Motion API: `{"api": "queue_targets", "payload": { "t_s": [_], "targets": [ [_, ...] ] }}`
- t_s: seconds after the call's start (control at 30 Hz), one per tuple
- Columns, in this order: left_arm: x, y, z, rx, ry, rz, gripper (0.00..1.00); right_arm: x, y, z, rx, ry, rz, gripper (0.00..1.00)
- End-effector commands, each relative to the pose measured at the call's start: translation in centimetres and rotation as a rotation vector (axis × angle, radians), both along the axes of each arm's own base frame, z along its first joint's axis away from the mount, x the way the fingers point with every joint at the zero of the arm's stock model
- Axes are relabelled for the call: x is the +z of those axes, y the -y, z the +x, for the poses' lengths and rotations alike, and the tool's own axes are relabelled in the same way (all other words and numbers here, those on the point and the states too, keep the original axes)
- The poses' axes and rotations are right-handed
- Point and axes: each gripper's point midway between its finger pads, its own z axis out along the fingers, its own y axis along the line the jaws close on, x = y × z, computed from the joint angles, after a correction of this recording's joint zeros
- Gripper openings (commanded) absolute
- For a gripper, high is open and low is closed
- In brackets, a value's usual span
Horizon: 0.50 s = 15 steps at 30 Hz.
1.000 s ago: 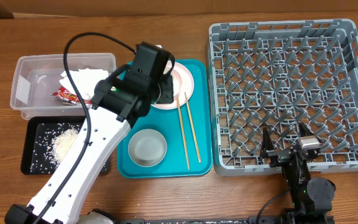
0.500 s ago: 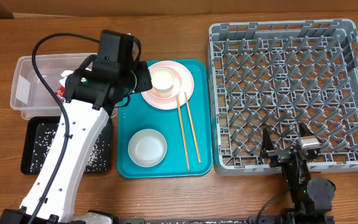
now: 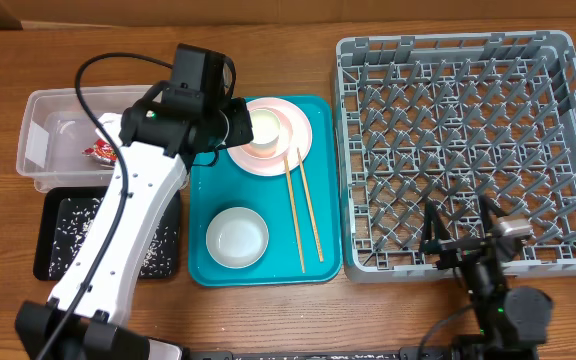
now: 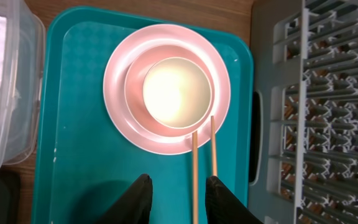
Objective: Sort waste into correct bins and load items into the dishwasher
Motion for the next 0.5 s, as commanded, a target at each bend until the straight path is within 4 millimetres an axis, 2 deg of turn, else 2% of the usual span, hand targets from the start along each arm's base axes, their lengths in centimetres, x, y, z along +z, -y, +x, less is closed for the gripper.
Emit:
{"api": "queue_targets", "payload": {
  "t_s": [0.0, 0.13, 0.27, 0.37, 0.4, 0.47],
  "targets": [
    [0.1, -0.1, 1.1, 0.016, 0.009, -0.016, 0.31, 6.3, -0.1, -0.6, 0.010, 0.032, 0.031, 1.00],
    [1.4, -1.3, 2.0, 0.046, 0.052, -0.026, 0.35, 10.5, -0.3, 0.7, 0.018, -0.074, 0.021, 1.00],
    [4.1, -4.0, 2.7, 0.110, 0.105, -0.034, 0.38, 13.9, -1.5, 3.2, 0.091, -0.257, 0.006, 1.00],
    [6.6, -7.1, 2.7, 0.183, 0.140, -0.037, 0.40, 15.4, -3.2, 5.0, 0.190, -0.420, 0.032, 1.00],
    [7.8, -9.0, 2.6, 0.227, 0.153, -0.036, 0.40, 16.0, -4.4, 6.0, 0.256, -0.481, 0.051, 1.00],
    [9.1, -11.4, 2.4, 0.285, 0.169, -0.036, 0.40, 17.2, -6.3, 7.4, 0.368, -0.511, 0.085, 1.00]
  ]
}}
